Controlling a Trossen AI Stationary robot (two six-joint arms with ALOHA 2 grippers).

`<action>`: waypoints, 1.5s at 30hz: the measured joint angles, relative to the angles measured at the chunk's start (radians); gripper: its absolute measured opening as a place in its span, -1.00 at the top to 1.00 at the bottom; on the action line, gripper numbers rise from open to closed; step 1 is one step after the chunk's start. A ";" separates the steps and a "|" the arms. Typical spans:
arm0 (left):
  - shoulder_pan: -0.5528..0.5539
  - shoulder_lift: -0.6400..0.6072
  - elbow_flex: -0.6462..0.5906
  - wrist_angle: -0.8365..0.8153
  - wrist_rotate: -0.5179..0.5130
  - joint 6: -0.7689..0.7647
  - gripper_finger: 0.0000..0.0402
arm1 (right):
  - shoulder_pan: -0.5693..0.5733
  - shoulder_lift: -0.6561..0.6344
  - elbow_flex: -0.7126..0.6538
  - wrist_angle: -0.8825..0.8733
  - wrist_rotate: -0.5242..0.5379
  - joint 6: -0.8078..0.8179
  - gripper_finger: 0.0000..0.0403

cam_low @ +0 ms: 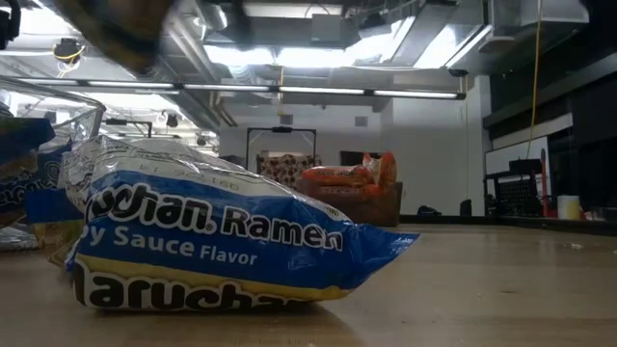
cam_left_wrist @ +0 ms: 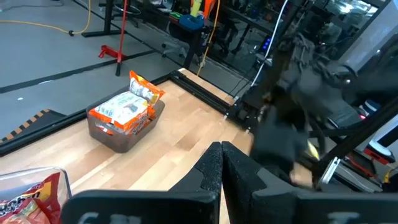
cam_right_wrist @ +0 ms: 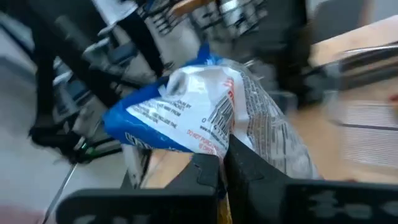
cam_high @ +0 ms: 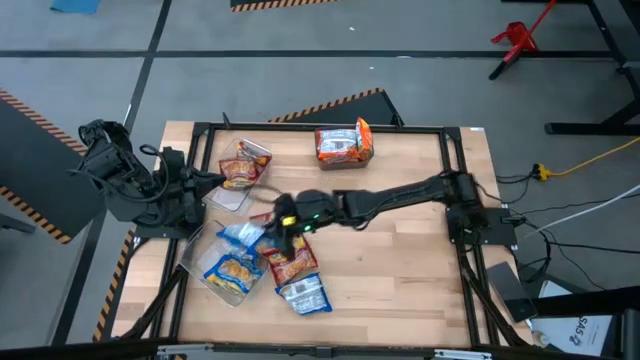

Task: Sort Maruchan noodles
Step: Put the top blue noodle pack into the bottom transparent bin, then put the blue noodle pack into the bottom transparent bin

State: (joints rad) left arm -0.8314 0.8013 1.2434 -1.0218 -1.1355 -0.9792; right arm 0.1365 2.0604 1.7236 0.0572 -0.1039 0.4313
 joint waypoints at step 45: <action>0.000 -0.004 0.000 -0.002 -0.006 0.023 1.00 | -0.019 0.464 0.624 -0.307 -0.037 -0.428 -0.01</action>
State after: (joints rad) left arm -0.8317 0.7971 1.2434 -1.0241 -1.1411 -0.9565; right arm 0.1176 2.5240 2.3472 -0.2498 -0.1414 0.0030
